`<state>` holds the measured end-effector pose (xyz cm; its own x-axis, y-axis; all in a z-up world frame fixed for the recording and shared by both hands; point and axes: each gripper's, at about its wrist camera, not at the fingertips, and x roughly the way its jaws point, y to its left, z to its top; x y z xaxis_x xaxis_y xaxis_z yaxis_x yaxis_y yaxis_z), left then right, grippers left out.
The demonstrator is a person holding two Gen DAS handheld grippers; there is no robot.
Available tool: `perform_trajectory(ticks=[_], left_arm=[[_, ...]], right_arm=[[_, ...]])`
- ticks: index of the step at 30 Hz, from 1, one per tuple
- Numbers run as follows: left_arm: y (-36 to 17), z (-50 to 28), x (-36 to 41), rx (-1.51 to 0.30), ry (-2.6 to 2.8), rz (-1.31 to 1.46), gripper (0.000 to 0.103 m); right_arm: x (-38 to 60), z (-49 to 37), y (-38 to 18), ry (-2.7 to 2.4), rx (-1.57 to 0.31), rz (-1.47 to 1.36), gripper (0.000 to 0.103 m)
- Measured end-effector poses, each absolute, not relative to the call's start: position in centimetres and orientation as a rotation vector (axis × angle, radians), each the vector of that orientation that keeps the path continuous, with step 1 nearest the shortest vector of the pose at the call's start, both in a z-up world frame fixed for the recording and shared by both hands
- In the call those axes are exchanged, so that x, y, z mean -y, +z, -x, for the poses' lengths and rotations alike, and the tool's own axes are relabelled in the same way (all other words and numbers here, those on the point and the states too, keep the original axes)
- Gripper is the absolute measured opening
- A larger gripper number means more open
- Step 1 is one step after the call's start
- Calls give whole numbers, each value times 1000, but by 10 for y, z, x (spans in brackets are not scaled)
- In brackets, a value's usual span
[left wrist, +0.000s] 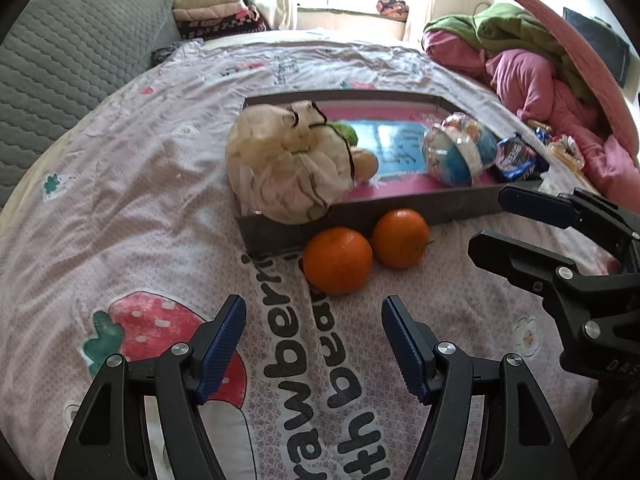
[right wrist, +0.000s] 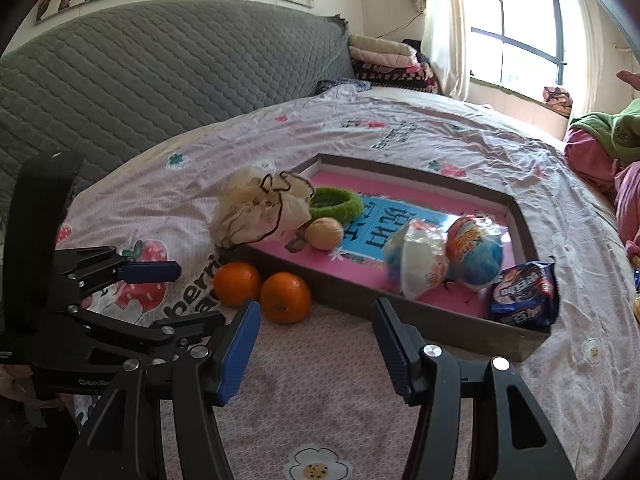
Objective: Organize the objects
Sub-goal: 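Raise both open tools up and back from the box, then close the left tool on one orange while the right closes on the other orange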
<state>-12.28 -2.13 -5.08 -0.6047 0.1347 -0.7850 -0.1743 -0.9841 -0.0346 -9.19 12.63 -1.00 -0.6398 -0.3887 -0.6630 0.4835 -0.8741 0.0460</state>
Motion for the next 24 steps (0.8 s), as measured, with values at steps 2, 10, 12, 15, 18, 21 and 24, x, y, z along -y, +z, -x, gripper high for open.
perform_trajectory(ticks=[2,10,12,15,18,21,24], left_arm=[[-55,124,21,-77,2665,1307,72],[-60,134,21,-106,2681,1309,72],[-60,136,23,-93,2681,1308,72],[-60,140,25,-90,2679,1302,72],[-61,144,28,-73,2659,1301,72],[-62,150,31,-35,2607,1308,72],[-63,155,30,-32,2569,1298,73]], right_arm=[[-123,94,-13,-2448,-181,-977,58],[-112,109,-28,-2406,-161,-1067,58],[-112,113,-30,-2397,-132,-1083,58],[-112,119,-32,-2368,-89,-1122,58],[-112,126,-36,-2329,-39,-1167,58],[-113,133,-40,-2279,14,-1212,58],[-114,142,-43,-2231,72,-1249,58]])
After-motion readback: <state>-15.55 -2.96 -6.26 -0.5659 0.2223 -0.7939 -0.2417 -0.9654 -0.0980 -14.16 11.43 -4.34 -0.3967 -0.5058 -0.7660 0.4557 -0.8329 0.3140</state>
